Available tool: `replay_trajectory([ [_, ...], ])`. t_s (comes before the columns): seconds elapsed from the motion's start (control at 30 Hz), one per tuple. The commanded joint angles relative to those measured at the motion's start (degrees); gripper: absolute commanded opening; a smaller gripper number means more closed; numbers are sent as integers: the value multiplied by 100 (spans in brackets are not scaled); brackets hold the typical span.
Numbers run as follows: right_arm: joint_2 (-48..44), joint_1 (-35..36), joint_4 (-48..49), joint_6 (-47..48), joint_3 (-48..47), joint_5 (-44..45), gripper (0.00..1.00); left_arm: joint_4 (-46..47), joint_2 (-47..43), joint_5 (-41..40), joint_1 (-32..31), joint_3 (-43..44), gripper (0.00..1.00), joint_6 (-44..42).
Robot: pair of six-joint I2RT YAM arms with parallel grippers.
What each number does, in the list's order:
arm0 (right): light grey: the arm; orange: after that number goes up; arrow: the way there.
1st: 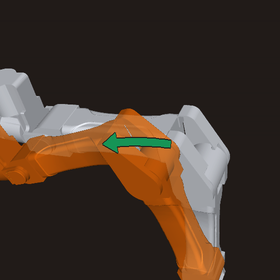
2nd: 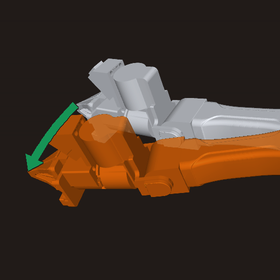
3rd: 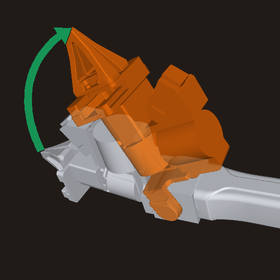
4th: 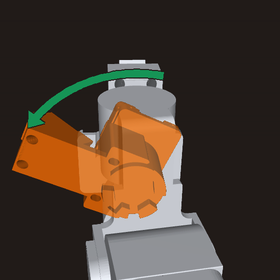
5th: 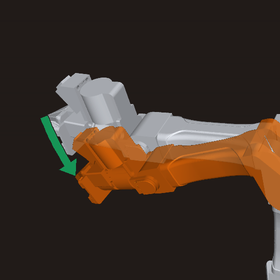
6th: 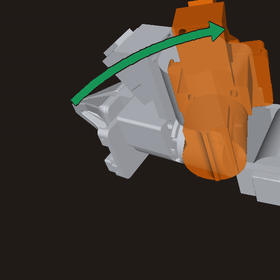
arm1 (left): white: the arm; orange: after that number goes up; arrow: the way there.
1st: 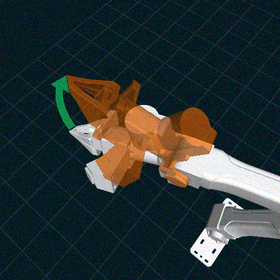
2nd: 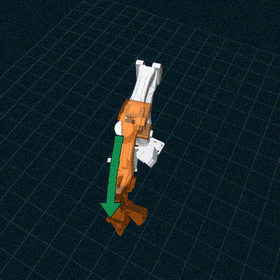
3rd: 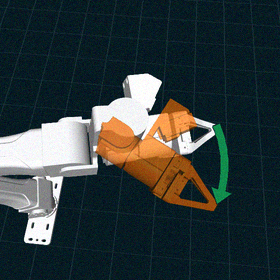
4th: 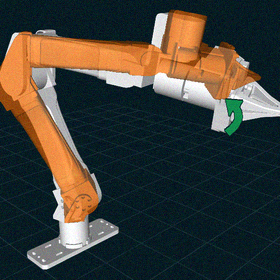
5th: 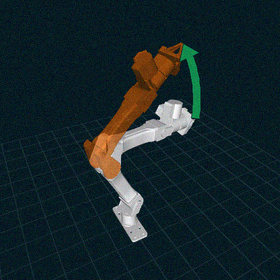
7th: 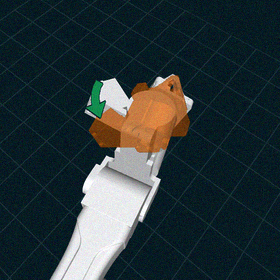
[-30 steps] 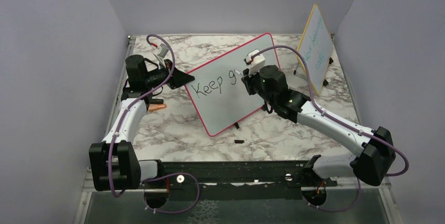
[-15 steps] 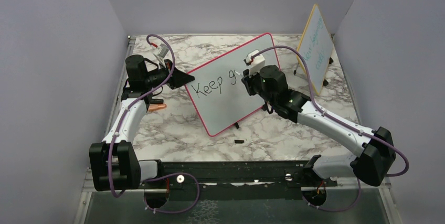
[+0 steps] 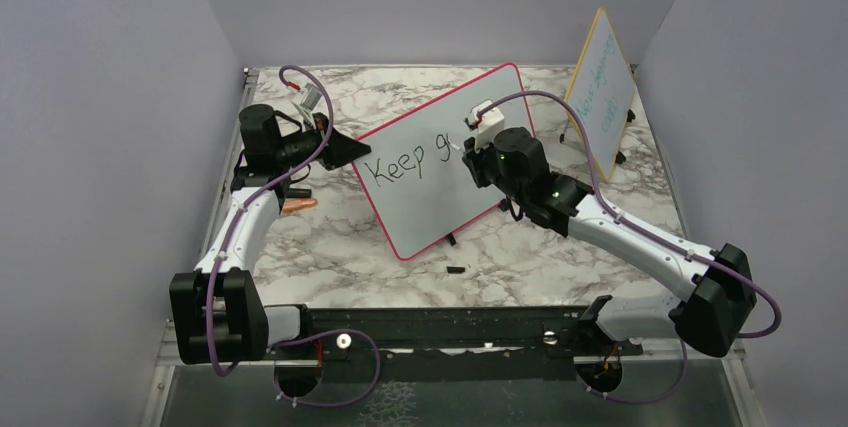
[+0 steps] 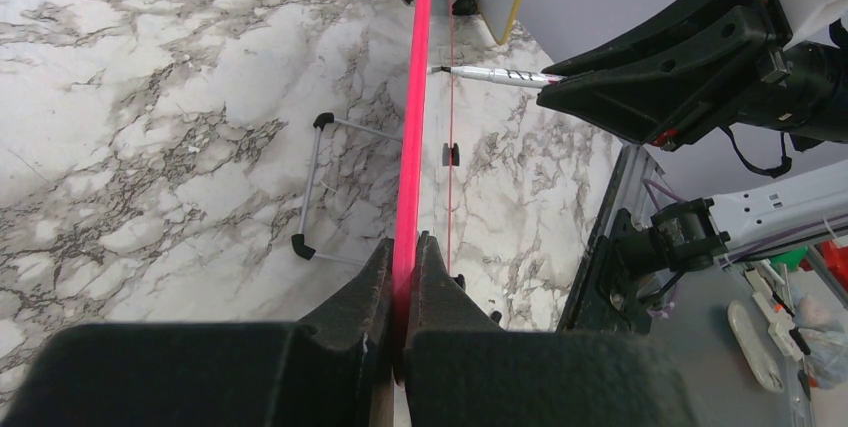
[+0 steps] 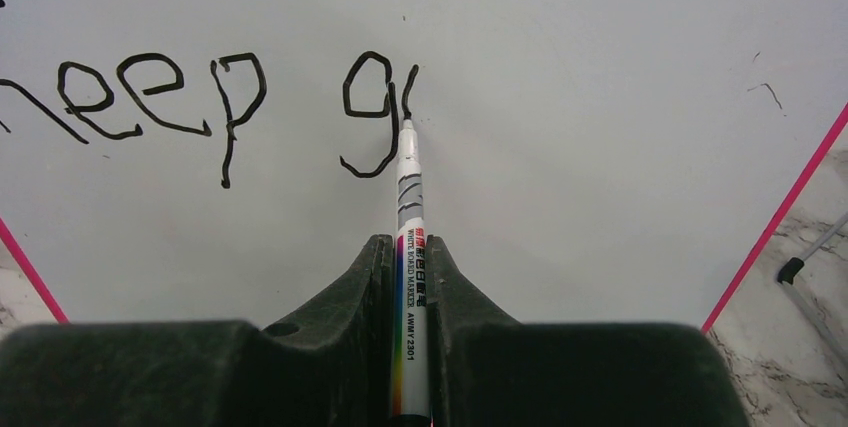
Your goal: Write a sentence on the whiteboard
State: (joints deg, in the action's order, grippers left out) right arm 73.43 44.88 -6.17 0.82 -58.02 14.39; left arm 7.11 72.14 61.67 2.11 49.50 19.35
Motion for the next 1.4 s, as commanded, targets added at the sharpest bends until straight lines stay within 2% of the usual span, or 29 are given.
replay_trajectory([
  [0.0, -53, -41, -207, -64, 108, 343, 0, -395, 169, -249, -105, -38, 0, -503],
  [0.33, -7, -52, 209, -42, 136, 605, 1, -396, 179, -234, -104, -36, 0, -503],
  [0.6, 132, -67, 552, -22, 34, 476, 0, -399, 180, -221, -101, -36, 0, -503],
  [1.37, 51, -67, 773, -17, -61, 48, 0, -395, 154, -226, -105, -36, 0, -503],
])
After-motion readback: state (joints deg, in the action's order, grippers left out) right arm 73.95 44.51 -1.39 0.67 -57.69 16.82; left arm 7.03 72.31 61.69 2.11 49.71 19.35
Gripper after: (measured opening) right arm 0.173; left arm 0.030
